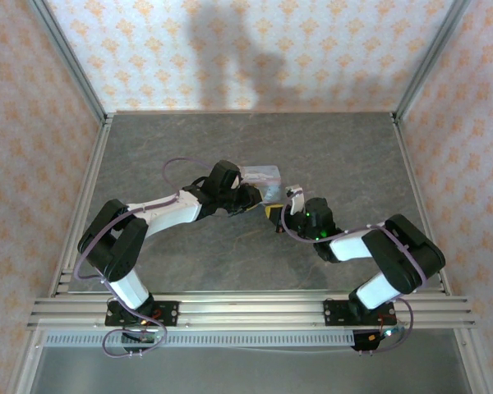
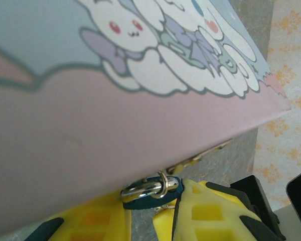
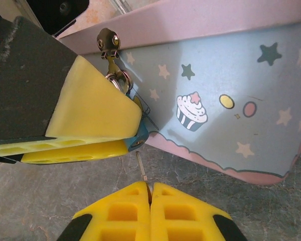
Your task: Unlock the padlock with the key
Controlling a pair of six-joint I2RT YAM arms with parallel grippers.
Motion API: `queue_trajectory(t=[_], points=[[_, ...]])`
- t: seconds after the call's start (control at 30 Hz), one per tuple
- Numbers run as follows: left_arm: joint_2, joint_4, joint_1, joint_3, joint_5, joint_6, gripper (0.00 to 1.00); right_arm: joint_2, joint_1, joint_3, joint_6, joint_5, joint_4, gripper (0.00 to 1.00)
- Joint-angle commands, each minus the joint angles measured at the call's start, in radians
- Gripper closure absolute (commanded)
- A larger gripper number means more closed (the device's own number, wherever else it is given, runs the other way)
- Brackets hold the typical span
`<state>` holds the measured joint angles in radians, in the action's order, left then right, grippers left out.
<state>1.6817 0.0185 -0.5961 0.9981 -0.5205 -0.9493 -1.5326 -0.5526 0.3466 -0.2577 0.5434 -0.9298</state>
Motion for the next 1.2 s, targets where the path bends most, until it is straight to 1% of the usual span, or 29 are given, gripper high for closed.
queue_trajectory(t=[0.0,0.27,0.63,0.77,0.97,1.17], points=[[-0.025,0.043,-0.007,0.026,-0.018,0.009,0.78,-0.014,0.005,0.005,0.006,0.008,-0.065,1.00],[-0.026,0.047,-0.009,0.025,-0.021,0.007,0.78,-0.021,0.005,0.012,0.012,-0.001,-0.074,1.00],[-0.027,0.047,-0.009,0.023,-0.023,0.007,0.78,-0.050,0.006,0.014,0.005,-0.008,-0.139,1.00],[-0.027,0.049,-0.010,0.024,-0.025,0.005,0.78,-0.050,0.006,0.006,0.013,-0.020,-0.163,1.00],[-0.029,0.047,-0.010,0.024,-0.026,0.005,0.78,-0.060,0.006,0.008,0.021,-0.001,-0.190,1.00],[-0.029,0.046,-0.010,0.025,-0.029,0.004,0.78,-0.095,0.005,0.022,0.045,-0.010,-0.230,1.00]])
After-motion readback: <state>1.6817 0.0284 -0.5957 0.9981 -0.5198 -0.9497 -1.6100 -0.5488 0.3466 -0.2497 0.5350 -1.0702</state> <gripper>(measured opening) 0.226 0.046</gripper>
